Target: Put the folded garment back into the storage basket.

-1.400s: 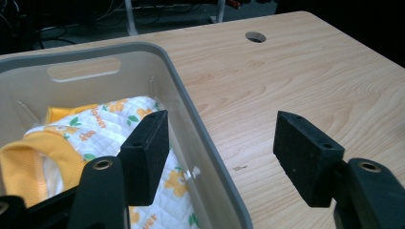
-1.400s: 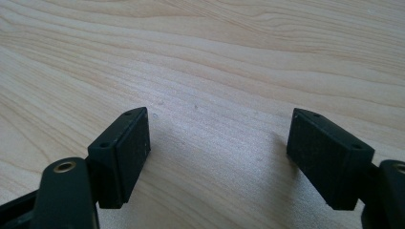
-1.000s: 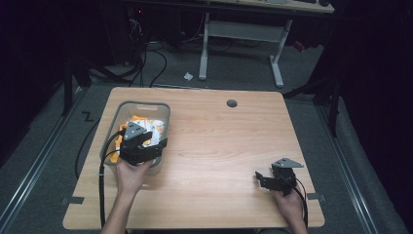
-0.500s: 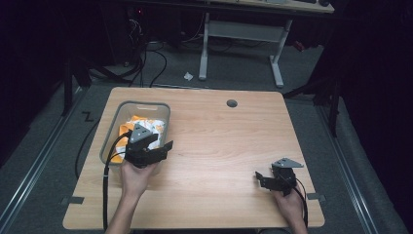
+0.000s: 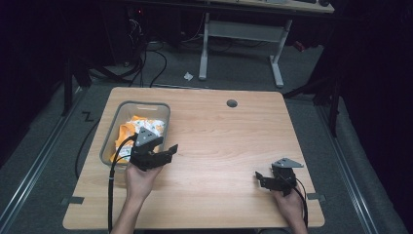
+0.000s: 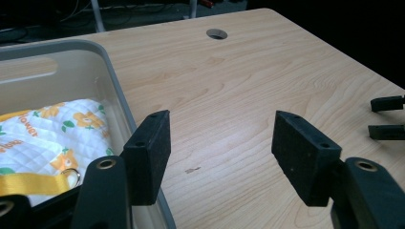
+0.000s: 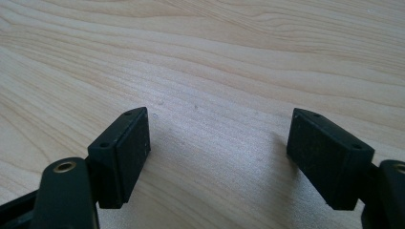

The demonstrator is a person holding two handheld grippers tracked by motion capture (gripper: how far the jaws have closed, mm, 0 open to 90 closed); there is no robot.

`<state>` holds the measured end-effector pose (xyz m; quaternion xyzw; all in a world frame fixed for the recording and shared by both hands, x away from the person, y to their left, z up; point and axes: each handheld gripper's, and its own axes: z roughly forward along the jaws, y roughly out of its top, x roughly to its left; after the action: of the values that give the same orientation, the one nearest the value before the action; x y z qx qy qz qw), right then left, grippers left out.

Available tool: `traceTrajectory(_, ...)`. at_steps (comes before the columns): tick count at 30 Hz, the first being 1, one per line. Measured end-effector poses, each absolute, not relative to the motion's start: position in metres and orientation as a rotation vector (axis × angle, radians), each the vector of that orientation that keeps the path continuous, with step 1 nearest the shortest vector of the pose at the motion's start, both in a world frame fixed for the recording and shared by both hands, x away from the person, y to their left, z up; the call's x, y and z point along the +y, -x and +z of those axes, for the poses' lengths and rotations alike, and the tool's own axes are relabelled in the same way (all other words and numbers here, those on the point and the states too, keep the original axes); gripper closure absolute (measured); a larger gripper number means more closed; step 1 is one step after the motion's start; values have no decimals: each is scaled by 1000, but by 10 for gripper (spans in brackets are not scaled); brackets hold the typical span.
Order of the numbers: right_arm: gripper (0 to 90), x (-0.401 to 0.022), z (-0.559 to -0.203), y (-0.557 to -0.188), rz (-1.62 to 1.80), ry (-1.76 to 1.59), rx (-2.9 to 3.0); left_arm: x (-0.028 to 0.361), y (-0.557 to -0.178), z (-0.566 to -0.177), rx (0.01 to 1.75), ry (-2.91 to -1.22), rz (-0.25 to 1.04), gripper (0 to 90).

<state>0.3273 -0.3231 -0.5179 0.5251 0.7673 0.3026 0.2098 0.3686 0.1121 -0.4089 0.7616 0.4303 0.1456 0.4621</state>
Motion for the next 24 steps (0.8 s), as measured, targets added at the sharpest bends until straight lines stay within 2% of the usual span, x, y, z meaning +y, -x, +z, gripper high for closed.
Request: traceTrajectory(24, 231, -323, -518, -327, 841, -1462, 2133, 90, -365, -428, 1020, -1887, 283, 389)
